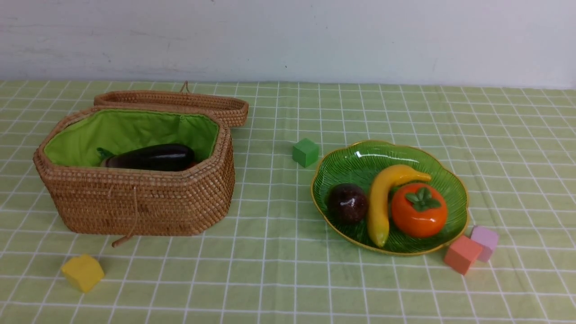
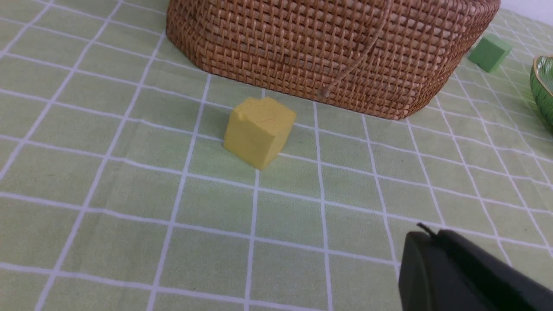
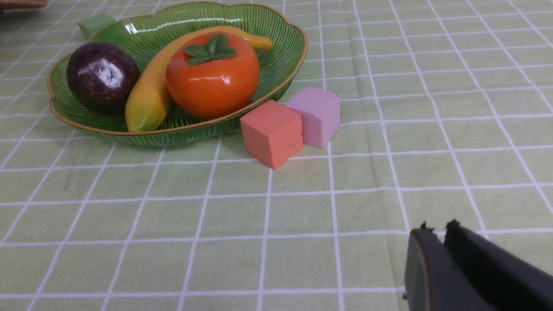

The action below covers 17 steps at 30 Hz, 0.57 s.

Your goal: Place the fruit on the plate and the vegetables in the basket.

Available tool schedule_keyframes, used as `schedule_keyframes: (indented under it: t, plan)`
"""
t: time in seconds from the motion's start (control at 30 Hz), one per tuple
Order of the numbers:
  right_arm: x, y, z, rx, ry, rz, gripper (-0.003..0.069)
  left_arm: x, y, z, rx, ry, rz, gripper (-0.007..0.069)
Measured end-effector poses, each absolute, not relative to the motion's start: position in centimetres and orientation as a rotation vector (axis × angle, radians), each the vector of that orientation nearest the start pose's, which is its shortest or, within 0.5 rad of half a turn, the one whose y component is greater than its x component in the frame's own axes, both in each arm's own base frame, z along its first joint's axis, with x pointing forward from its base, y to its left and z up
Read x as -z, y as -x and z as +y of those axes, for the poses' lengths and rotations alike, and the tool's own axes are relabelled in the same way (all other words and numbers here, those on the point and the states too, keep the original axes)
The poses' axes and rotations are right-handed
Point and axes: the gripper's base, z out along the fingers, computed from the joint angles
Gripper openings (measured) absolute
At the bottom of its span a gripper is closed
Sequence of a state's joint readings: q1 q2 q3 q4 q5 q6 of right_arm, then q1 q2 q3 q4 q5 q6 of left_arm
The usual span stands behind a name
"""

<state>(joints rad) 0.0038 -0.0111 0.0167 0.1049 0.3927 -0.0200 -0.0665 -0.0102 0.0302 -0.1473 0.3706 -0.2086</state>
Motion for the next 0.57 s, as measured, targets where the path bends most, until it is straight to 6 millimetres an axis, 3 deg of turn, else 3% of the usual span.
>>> schedule_keyframes:
  t: [0.57]
  plan:
    - [-17.31,-5.19,0.39,-0.093,-0.041,1.88,0.0087,-17.06,-5.23,-0.83,0.334,0.227,1.87,0.0001]
